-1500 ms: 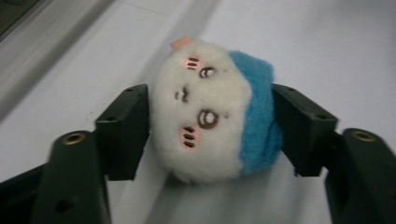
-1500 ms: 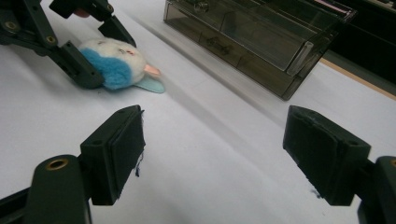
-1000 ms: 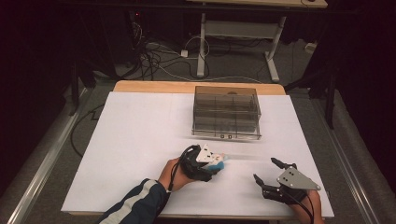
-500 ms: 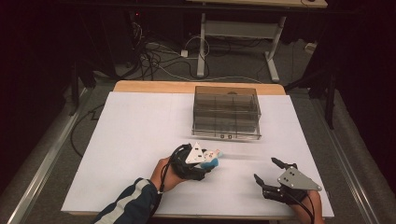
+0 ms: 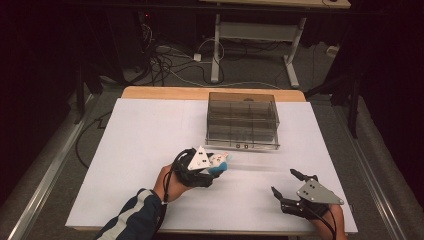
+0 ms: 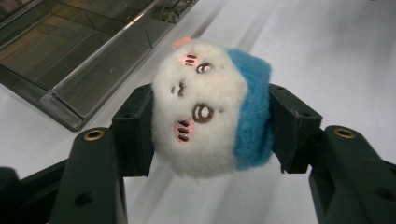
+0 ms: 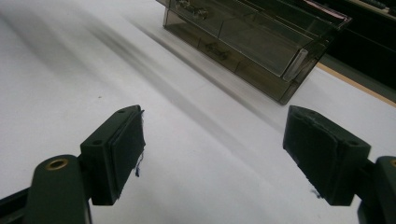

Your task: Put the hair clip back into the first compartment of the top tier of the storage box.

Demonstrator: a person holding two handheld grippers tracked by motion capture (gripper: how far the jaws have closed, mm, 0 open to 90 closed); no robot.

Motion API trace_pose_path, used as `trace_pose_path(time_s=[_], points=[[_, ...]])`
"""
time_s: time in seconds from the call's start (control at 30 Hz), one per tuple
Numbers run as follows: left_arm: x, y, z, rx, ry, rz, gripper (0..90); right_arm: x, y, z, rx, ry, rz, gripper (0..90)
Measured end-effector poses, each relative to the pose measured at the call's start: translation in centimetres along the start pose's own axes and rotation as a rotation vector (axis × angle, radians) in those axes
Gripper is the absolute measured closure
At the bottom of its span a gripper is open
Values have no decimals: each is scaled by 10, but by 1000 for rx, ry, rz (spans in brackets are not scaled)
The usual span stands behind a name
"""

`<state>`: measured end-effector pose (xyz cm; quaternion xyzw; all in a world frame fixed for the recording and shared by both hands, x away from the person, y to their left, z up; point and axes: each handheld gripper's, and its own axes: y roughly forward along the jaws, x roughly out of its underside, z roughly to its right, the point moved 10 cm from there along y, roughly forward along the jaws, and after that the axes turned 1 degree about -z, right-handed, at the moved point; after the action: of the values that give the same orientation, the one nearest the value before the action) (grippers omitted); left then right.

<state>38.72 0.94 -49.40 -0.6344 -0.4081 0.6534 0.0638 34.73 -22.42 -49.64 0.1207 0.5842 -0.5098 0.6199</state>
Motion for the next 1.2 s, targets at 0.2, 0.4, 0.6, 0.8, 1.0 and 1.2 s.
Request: trace_pose_path(time_s=[0.2,0.4,0.6,0.8,1.0,1.2], points=[[-2,-4,-4,-16,-9,20,397,0,0,0,-1,-1,0,212],[-3,-8,-8,-31,-13,33,398,0,0,0,1,-3,-2,212],[-6,-13,-14,-33,-30,47,399,0,0,1,3,-3,-2,212],[-12,-19,-22,-28,-50,56,405,1,0,1,5,5,-5,212],[-27,-23,-44,-39,-61,43,405,3,3,-1,2,2,-18,212],[-42,-15,-62,-29,-61,-14,404,3,3,-1,3,5,-23,212]])
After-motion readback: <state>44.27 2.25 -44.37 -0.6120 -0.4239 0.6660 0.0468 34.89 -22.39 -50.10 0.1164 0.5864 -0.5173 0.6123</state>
